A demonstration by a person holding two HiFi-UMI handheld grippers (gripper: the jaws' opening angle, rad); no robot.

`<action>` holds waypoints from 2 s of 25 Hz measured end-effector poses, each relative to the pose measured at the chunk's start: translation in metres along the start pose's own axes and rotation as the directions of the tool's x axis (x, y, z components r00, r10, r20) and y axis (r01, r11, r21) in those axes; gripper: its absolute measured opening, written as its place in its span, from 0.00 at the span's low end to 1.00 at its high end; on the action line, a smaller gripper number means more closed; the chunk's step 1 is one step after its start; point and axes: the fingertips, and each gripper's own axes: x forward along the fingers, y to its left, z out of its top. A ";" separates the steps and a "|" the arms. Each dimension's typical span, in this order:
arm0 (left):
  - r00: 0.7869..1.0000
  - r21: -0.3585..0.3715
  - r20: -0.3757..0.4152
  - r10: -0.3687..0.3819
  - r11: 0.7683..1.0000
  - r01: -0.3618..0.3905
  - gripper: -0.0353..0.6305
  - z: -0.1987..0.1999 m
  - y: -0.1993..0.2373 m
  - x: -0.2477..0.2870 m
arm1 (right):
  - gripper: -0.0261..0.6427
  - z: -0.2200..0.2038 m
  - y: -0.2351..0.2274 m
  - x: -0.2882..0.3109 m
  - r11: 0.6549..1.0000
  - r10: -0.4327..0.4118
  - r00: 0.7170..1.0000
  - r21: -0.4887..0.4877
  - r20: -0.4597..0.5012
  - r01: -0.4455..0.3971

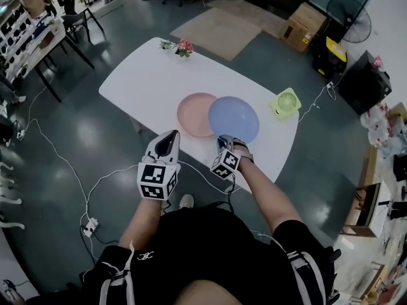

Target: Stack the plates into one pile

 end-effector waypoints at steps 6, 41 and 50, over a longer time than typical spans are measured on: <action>0.993 -0.022 0.007 0.117 0.993 -0.117 0.07 0.002 0.043 -0.034 | 0.11 0.071 0.014 0.024 0.995 0.061 0.996 -0.086 0.068 -0.056; 0.988 -0.023 0.035 0.151 0.988 -0.150 0.07 0.005 0.049 -0.047 | 0.06 0.141 -0.108 -0.117 0.724 -0.324 0.819 0.681 0.474 -0.108; 0.997 -0.017 0.058 0.060 0.998 -0.059 0.07 0.017 0.013 -0.016 | 0.06 0.099 -0.136 -0.189 0.631 -0.509 0.745 0.775 0.431 -0.016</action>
